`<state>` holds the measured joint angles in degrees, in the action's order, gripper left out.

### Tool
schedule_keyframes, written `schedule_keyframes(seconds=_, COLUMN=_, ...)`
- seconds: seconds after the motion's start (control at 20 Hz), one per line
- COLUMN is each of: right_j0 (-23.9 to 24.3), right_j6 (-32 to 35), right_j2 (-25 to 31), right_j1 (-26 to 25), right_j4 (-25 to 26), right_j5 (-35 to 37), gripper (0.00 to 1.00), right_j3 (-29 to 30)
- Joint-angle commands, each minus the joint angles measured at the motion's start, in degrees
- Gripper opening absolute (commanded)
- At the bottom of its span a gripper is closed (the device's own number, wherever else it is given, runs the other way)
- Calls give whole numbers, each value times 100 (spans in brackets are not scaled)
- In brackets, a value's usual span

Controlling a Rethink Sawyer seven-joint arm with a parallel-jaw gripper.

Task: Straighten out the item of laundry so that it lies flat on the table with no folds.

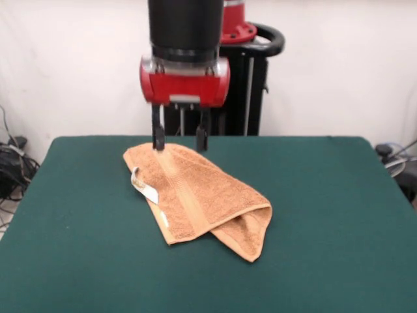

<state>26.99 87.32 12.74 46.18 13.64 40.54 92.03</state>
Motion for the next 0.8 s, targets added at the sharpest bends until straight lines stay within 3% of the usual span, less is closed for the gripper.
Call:
schedule_keyframes(seconds=0.05, right_j0=-336, right_j6=267, right_j2=-2, right_j1=-1337, right_j4=778, right_j5=-685, gripper=100, right_j3=-80)
schedule_keyframes(seconds=0.45, right_j0=-836, right_j6=637, right_j2=-520, right_j1=-2319, right_j4=1077, right_j5=-112, gripper=100, right_j3=-1125)
schedule_keyframes(seconds=0.8, right_j0=-1051, right_j6=608, right_j2=-831, right_j1=-2697, right_j4=1087, right_j5=404, gripper=100, right_j3=-1587)
